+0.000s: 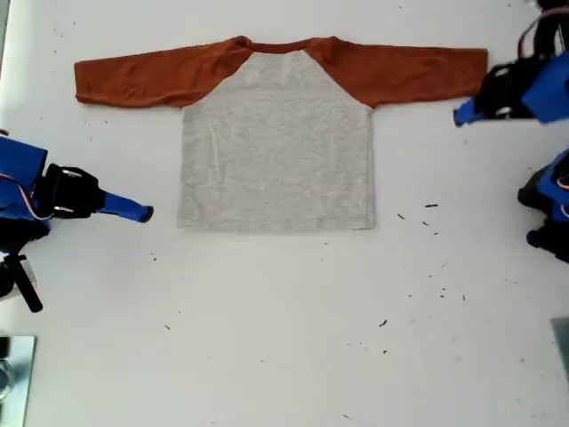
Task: Fold t shirt
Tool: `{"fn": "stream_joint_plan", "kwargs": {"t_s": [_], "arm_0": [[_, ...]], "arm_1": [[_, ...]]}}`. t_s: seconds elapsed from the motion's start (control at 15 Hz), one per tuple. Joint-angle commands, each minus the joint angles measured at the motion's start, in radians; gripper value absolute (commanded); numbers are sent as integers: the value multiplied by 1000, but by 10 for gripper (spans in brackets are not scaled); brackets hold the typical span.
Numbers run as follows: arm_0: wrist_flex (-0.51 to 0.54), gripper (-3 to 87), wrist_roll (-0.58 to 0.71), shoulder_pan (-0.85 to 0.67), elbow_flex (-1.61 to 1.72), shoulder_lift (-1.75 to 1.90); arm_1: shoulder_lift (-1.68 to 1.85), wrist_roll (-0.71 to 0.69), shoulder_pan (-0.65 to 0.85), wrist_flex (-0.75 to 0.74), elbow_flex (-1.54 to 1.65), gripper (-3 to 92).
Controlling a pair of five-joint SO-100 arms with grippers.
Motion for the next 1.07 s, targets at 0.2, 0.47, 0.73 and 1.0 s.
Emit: {"fn": "stream_joint_plan", "kwargs": {"t_s": [0.2, 0.47, 0.73, 1.0], "arm_0": [[-2, -3, 9, -2, 11, 8], [-2, -3, 9, -9, 11, 8], [-2, -3, 9, -9, 11, 8], [-2, -3, 9, -3, 11, 8]], "arm_1": [[-611, -357, 394, 173, -830, 35], [-640, -396, 465, 187, -804, 249], [-566, -489, 522, -115, -345, 354], [-583, -569, 601, -569, 107, 319]]}}
